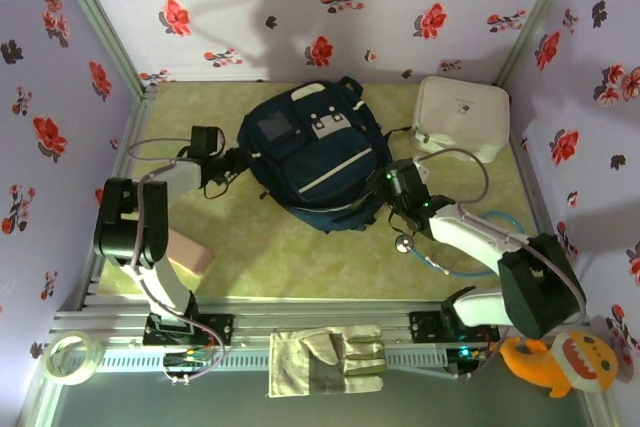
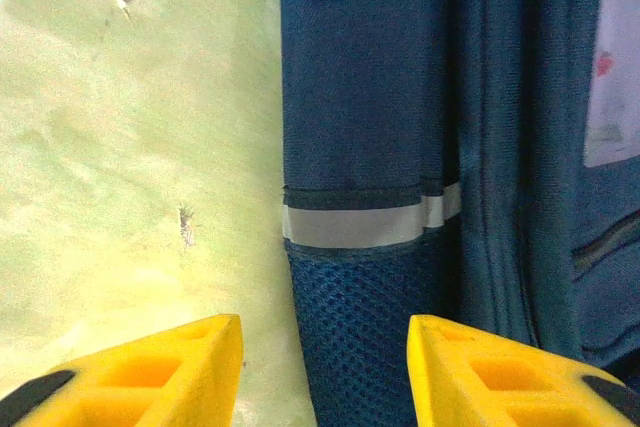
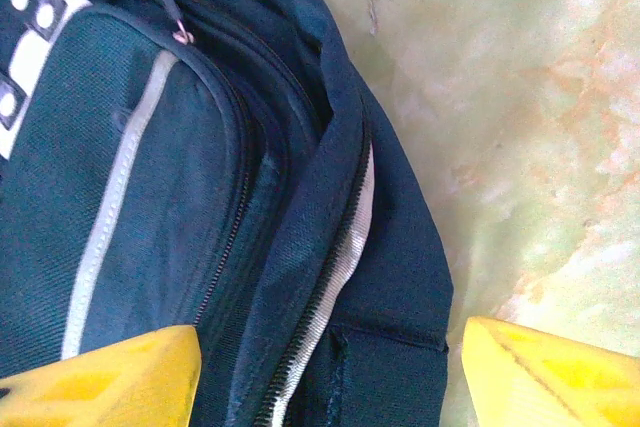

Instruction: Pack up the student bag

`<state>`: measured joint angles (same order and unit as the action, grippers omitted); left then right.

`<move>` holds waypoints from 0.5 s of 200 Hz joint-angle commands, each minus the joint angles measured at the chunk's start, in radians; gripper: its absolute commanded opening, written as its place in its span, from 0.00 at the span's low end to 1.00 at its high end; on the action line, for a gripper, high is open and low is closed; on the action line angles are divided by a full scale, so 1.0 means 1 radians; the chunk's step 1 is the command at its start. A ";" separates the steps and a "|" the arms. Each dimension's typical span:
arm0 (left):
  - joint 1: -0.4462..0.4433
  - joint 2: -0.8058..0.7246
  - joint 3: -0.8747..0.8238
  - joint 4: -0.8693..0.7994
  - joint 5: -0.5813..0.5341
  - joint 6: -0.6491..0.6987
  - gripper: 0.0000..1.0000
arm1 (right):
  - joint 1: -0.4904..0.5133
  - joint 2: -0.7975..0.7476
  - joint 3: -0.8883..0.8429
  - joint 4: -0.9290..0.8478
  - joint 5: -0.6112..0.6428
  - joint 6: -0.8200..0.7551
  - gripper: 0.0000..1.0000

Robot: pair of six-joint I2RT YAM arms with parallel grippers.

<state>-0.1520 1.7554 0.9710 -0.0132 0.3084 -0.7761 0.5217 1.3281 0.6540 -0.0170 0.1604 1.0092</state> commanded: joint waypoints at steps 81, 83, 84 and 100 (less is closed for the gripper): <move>0.004 0.152 0.055 0.118 0.176 -0.008 0.47 | 0.017 0.107 0.028 0.095 -0.070 0.040 0.65; 0.003 0.152 0.055 0.119 0.177 -0.009 0.46 | 0.017 0.109 0.029 0.096 -0.071 0.039 0.64; 0.003 0.153 0.055 0.120 0.178 -0.009 0.46 | 0.017 0.110 0.029 0.096 -0.071 0.040 0.64; 0.004 0.157 0.057 0.132 0.183 -0.014 0.44 | 0.018 0.125 0.029 0.108 -0.076 0.040 0.62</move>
<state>-0.1459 1.8881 1.0065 0.0753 0.4458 -0.7799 0.5312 1.4281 0.6548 0.0559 0.1013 1.0359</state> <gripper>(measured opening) 0.459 0.631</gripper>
